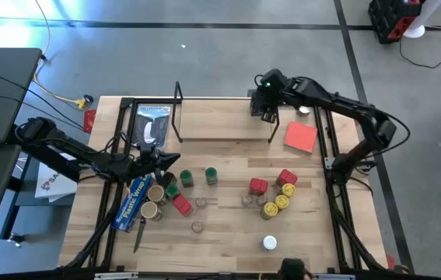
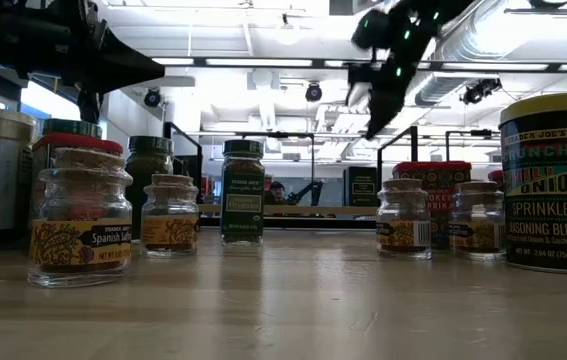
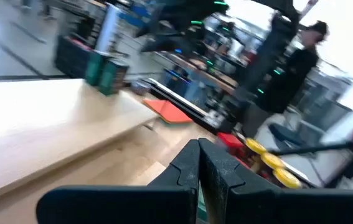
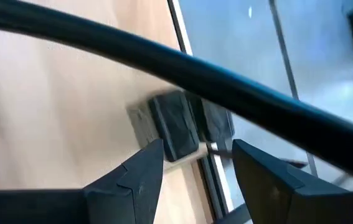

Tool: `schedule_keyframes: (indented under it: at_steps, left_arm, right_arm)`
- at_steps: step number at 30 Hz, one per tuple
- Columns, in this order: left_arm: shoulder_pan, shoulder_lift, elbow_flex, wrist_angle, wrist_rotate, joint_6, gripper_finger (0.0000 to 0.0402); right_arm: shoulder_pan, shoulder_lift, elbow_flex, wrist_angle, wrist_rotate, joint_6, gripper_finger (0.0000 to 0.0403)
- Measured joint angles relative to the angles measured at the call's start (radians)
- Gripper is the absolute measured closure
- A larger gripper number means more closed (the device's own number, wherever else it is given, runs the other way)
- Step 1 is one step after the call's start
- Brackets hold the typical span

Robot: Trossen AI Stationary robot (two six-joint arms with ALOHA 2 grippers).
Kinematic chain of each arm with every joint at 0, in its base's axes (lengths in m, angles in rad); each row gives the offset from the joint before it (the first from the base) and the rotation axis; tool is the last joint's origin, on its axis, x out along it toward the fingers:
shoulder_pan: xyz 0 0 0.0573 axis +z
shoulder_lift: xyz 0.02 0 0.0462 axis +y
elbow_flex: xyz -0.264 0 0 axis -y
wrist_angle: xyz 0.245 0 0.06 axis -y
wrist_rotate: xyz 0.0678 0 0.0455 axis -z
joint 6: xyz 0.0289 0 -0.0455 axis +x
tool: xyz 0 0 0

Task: Shelf spices
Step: Move the white seasoning bottle to the bottom left of the table

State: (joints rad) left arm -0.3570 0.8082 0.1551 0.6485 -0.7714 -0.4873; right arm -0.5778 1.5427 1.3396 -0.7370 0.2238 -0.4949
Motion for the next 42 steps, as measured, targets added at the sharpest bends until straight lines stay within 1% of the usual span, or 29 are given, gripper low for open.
schedule_keyframes:
  at_steps: [2,5,8,10,13,18,22,25,28,31,34,38,42]
  left_arm:
    - [-0.01,0.004,0.008,-0.02,-0.085,-0.008,0.0401]
    - [-0.033,0.021,0.085,-0.155,-0.17,-0.003,0.0401]
    - [-0.047,0.055,0.231,-0.368,-0.178,0.008,0.0401]
    - [-0.056,0.093,0.347,-0.541,-0.153,-0.005,0.0401]
    - [-0.062,0.16,0.526,-0.808,-0.089,-0.08,0.0401]
    - [-0.054,0.294,0.804,-1.295,0.08,-0.366,0.0401]
    - [-0.034,0.412,0.974,-1.586,0.264,-0.542,0.0401]
    - [-0.009,0.492,1.063,-1.752,0.417,-0.598,0.0401]
    - [0.003,0.549,1.088,-1.826,0.498,-0.601,0.0401]
    - [0.007,0.586,1.088,-1.833,0.505,-0.602,0.0401]
    - [0.049,0.604,1.088,-1.846,0.54,-0.617,0.0392]
    - [0.088,0.597,1.088,-1.885,0.567,-0.587,0.036]
    - [0.135,0.562,1.088,-1.955,0.649,-0.533,0.0305]
  right_arm:
    - [0.04,-0.047,0.0,0.0,-0.058,0.026,0.0217]
    - [0.137,-0.108,0.0,-0.004,-0.151,0.064,0.0217]
    - [0.269,-0.144,0.0,-0.006,-0.174,0.103,0.0217]
    - [0.36,-0.15,0.0,-0.006,-0.175,0.138,0.0217]
    - [0.493,-0.15,-0.017,0.01,-0.169,0.183,0.0217]
    - [0.687,-0.149,-0.106,0.032,-0.113,0.272,0.0217]
    - [0.804,-0.149,-0.179,0.067,-0.061,0.36,0.0217]
    - [0.868,-0.149,-0.216,0.099,-0.028,0.387,0.0217]
    - [0.911,-0.149,-0.249,0.128,0.018,0.389,0.0217]
    - [0.928,-0.149,-0.281,0.177,0.049,0.378,0.0217]
    - [0.927,-0.149,-0.307,0.19,0.058,0.384,0.0217]
    - [0.925,-0.149,-0.338,0.199,0.058,0.385,0.0217]
    - [0.925,-0.149,-0.342,0.208,0.058,0.387,0.0217]
